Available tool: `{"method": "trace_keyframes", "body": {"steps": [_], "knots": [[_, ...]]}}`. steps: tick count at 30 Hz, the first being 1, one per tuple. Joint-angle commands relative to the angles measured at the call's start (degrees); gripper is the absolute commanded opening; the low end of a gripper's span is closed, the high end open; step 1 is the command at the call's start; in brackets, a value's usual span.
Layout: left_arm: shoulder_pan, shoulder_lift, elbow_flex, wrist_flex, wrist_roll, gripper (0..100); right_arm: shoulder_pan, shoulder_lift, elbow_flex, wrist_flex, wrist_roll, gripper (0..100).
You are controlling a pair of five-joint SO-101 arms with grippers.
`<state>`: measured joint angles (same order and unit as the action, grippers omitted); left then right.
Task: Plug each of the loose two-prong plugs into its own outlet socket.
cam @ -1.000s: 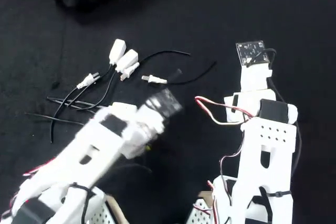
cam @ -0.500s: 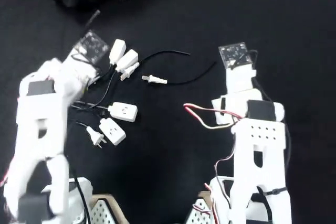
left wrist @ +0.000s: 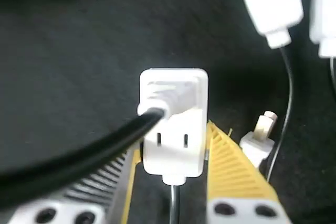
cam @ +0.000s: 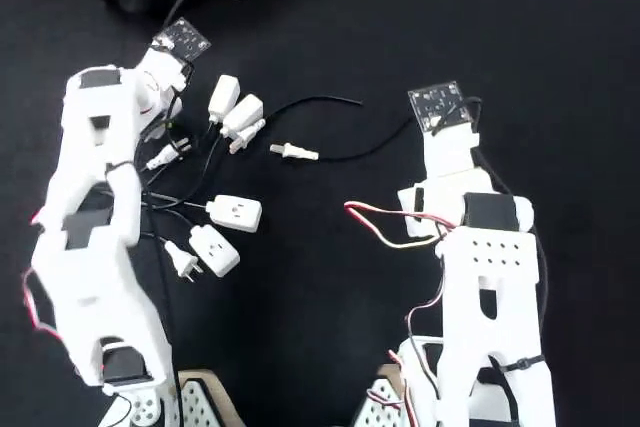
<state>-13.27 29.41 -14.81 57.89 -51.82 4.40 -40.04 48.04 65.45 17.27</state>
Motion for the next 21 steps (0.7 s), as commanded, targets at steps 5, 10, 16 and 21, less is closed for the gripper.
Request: {"method": "trace_keyframes", "body": {"steps": [5,10,16,21], "knots": [[-2.3,9.1,-27.4,14.8,6.3,34,-0.9,-1.3,-0.2,-1.0,-0.4,2.5],[-2.7,9.7,-36.2,29.7,8.1,36,-0.9,-1.3,-0.2,-0.9,-0.4,2.5],[0.7,9.2,-41.4,43.2,1.6,27,-0.9,-1.3,-0.3,-0.8,-0.4,2.5],[6.7,1.2,-21.8,43.2,-6.1,26,-0.9,-1.3,-0.3,-0.7,-0.2,2.5]]}}
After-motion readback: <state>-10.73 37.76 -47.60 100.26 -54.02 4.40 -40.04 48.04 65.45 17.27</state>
